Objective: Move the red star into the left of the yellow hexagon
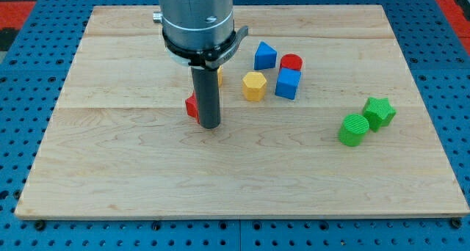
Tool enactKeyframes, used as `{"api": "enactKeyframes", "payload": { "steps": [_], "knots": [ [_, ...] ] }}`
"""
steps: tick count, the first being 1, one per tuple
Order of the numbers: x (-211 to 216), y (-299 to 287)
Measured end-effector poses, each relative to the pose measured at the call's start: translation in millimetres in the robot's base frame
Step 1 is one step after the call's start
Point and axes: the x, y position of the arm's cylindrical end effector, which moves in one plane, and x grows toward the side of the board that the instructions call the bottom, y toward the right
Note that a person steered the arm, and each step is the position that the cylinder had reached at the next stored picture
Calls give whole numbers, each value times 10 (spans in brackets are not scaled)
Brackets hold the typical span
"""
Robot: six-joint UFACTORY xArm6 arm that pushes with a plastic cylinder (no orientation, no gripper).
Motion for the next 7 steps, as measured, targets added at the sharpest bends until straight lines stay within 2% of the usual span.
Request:
{"api": "enactKeyframes", "payload": {
  "steps": [3,4,6,7],
  "knots": [
    [97,-629],
    [-82,-670],
    [-314,-133],
    [-314,-372]
  ]
}}
